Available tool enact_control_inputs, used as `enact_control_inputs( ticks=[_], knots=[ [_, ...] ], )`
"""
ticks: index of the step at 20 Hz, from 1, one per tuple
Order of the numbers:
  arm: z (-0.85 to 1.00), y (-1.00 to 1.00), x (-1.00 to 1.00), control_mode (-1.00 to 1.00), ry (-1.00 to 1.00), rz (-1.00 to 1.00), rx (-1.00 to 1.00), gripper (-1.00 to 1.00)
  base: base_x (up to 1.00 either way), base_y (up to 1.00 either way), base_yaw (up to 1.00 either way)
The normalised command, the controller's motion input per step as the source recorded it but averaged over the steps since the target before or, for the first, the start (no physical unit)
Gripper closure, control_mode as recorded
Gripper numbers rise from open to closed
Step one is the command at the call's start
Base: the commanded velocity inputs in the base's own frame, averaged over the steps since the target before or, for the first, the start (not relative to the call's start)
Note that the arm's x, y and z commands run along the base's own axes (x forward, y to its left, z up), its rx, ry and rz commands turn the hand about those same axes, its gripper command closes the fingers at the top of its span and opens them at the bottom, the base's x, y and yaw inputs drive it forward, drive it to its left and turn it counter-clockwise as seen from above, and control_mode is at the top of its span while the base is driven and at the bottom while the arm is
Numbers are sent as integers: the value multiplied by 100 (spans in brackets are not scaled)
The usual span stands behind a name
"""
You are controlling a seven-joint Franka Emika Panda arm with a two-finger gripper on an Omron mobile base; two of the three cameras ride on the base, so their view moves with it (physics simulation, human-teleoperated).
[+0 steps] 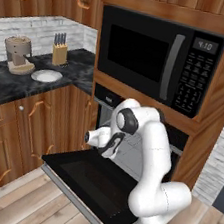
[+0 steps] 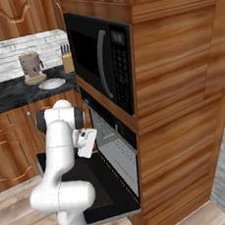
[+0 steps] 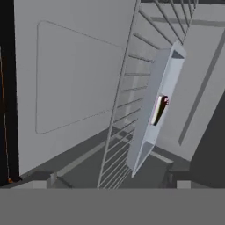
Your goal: Take the baked cake out of the oven and place it on the plate for cooling. Then close the oven door.
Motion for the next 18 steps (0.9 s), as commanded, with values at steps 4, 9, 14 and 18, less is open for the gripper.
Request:
enact_control_inputs(
  ticks=[4, 9, 14, 18],
  knots=[
    [-32, -49, 55, -100, 0, 0, -6, -100, 0, 0, 0],
    [-35, -49, 51, -100, 2, 0, -1, -100, 0, 0, 0],
    [-37, -41, 50, -100, 3, 0, 0, -100, 0, 0, 0],
    [-32, -29, 37, -100, 0, 0, 0, -100, 0, 0, 0]
  ],
)
